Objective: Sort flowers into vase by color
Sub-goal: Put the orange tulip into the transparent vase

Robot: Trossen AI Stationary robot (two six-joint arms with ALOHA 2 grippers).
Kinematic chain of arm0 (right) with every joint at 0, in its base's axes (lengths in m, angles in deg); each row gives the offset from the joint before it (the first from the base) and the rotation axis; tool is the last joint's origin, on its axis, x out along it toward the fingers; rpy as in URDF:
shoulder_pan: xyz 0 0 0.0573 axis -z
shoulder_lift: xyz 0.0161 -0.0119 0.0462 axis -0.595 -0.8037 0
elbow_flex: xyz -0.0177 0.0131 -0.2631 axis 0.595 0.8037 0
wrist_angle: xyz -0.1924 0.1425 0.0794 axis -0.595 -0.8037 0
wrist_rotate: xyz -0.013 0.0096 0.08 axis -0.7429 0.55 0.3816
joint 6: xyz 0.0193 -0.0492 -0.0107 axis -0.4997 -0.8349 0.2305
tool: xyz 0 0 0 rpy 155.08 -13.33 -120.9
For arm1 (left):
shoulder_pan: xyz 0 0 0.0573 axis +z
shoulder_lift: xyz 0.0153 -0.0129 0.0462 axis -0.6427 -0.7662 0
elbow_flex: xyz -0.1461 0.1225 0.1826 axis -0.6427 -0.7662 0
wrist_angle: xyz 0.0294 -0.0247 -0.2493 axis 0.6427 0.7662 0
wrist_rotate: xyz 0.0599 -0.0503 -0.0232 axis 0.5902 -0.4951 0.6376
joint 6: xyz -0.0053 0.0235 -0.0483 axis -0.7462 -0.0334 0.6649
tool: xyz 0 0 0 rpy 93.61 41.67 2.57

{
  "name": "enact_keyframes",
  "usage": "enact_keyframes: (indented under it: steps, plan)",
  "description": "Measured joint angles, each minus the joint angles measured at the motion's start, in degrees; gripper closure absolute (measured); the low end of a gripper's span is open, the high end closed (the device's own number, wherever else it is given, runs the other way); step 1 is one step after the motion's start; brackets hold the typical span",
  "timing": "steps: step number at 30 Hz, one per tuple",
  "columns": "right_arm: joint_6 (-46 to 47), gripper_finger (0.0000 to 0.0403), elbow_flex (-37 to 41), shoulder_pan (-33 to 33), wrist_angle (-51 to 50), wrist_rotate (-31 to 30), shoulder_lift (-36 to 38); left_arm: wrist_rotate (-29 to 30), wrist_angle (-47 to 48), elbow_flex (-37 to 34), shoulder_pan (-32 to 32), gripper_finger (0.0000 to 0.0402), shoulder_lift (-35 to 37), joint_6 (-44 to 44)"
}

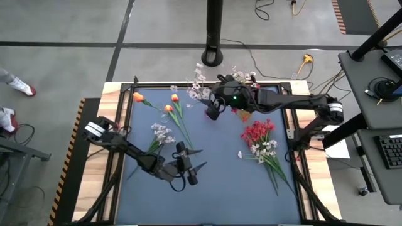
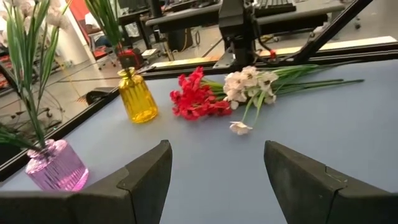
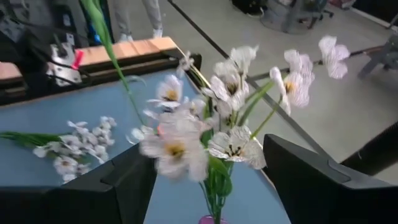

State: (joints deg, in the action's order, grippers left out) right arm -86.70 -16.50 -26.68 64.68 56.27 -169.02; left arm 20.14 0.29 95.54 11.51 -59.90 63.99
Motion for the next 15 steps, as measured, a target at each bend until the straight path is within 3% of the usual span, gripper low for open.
enact_keyframes:
  steps: [15]
  plan:
    - [-1.45, 0.0133, -0.02, -10.45, 0.10, 0.22, 10.37, -0.02, 5.89, 0.04, -6.49, 0.0164, 9.06, 0.13]
